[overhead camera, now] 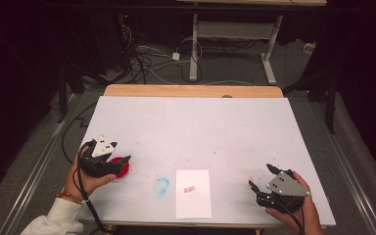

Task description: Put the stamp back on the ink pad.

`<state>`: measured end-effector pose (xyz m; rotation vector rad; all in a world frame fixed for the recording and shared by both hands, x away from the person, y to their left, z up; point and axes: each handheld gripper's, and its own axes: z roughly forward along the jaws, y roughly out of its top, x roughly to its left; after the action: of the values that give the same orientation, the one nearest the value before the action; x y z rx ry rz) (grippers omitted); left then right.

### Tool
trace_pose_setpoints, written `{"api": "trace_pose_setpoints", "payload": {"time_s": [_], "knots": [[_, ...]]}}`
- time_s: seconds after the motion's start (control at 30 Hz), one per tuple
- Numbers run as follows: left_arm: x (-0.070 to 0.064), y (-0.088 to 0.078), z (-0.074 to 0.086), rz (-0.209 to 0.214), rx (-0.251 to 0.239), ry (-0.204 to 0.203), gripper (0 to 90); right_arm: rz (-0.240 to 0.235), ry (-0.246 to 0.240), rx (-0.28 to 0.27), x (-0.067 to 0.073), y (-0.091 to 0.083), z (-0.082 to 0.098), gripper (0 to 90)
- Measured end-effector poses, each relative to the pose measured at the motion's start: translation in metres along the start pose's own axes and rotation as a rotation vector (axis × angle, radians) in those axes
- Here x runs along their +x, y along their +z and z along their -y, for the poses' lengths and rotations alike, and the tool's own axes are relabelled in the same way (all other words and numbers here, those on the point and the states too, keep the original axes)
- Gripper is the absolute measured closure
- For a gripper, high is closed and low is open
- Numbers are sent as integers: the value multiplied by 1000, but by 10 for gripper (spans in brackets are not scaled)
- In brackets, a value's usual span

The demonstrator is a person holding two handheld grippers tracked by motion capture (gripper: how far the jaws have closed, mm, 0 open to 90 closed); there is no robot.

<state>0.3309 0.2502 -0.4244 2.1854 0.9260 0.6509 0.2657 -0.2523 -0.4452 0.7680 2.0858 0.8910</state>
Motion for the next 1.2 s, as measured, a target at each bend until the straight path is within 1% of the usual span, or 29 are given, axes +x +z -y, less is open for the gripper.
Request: {"api": "trace_pose_setpoints", "payload": {"time_s": [0.1,0.13,0.17,0.2,0.23,0.27,0.33,0.53,0.57,0.67,0.73,0.93,0.97,1.03,1.2], "knots": [[-3,-3,-1,-14,-51,9,305,-2,-2,0,0,0,0,263],[-5,-5,-2,-28,-71,13,298,-3,-2,0,0,0,0,263],[-6,-6,-2,-29,-85,12,296,-4,-1,-2,0,0,0,263],[-6,-7,-4,-29,-109,24,296,-5,-2,-4,0,-1,0,263],[-8,-9,-5,-36,-126,24,291,-5,-1,-8,1,-1,-1,263],[-10,-10,-6,-38,-129,11,277,-6,-2,-12,1,-2,-1,263],[-12,-12,-9,-61,-158,36,270,-8,-3,-14,2,-2,-2,263],[-18,-17,-12,-93,-211,38,213,-13,4,-16,2,-2,-1,263],[-19,-18,-13,-92,-222,36,202,-15,7,-19,2,-2,-2,262],[-24,-19,-14,-90,-241,46,192,-21,9,-27,1,-3,-2,262],[-27,-20,-16,-91,-242,57,173,-23,12,-30,2,-3,-2,262],[-37,-21,-18,-88,-260,84,172,-31,17,-36,3,-3,-3,261],[-39,-21,-19,-87,-252,80,172,-32,19,-36,4,-3,-3,261],[-43,-21,-19,-89,-266,93,172,-31,19,-38,4,-3,-3,262],[-50,-21,-20,-89,-279,114,172,-34,22,-41,5,-4,-4,262]]}}
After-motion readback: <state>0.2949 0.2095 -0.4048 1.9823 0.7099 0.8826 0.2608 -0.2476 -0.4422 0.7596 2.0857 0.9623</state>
